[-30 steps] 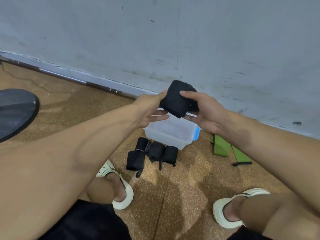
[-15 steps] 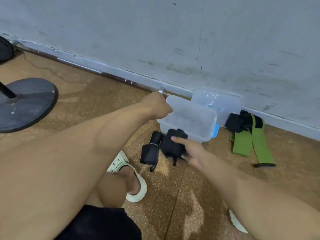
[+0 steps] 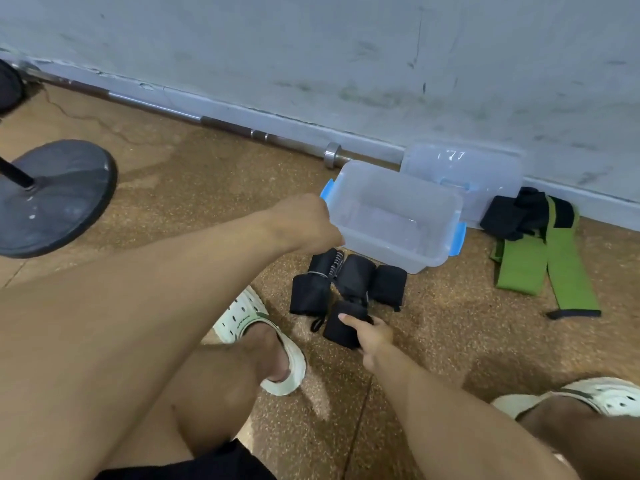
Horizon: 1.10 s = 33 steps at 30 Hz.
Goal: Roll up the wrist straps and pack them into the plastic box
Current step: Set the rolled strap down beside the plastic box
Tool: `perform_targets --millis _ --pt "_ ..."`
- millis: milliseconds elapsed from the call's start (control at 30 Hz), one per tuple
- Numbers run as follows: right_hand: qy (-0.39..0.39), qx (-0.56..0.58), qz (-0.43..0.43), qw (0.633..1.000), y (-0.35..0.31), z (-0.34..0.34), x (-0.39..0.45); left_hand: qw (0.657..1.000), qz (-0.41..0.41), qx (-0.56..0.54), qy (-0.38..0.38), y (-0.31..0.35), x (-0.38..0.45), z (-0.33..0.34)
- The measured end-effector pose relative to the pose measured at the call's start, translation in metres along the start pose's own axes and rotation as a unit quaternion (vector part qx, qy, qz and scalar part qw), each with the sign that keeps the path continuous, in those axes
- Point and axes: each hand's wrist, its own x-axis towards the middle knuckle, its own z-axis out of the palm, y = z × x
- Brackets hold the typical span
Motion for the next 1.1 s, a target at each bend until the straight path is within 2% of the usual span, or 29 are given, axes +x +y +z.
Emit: perform_targets --millis 200,400,500,633,833,1100 --pt "0.038 0.026 -0.024 0.999 -0.007 0.006 -0.007 0.999 0.010 0.039 -0.011 0.002 0.010 0.002" --pt "0.073 -0.063 -0.104 0.990 0.002 0.011 -0.020 0.998 0.016 0.057 -0.014 0.005 0.012 0.003" --pt "0.086 -0.085 -0.110 0.987 0.001 0.016 -0.022 0.998 0.018 0.052 -0.015 0.004 0.014 0.005" --pt "0.102 -0.028 -0.067 0.992 -0.005 0.020 -0.024 0.999 0.011 0.029 -0.023 0.002 0.014 0.005" --pt "0.064 0.083 -0.018 0.994 -0.006 0.022 -0.020 0.999 0.002 0.006 -0.032 -0.002 0.017 0.007" --pt "0.052 0.118 -0.031 0.991 0.002 0.024 -0.015 0.999 0.010 0.017 -0.032 0.002 0.018 0.007"
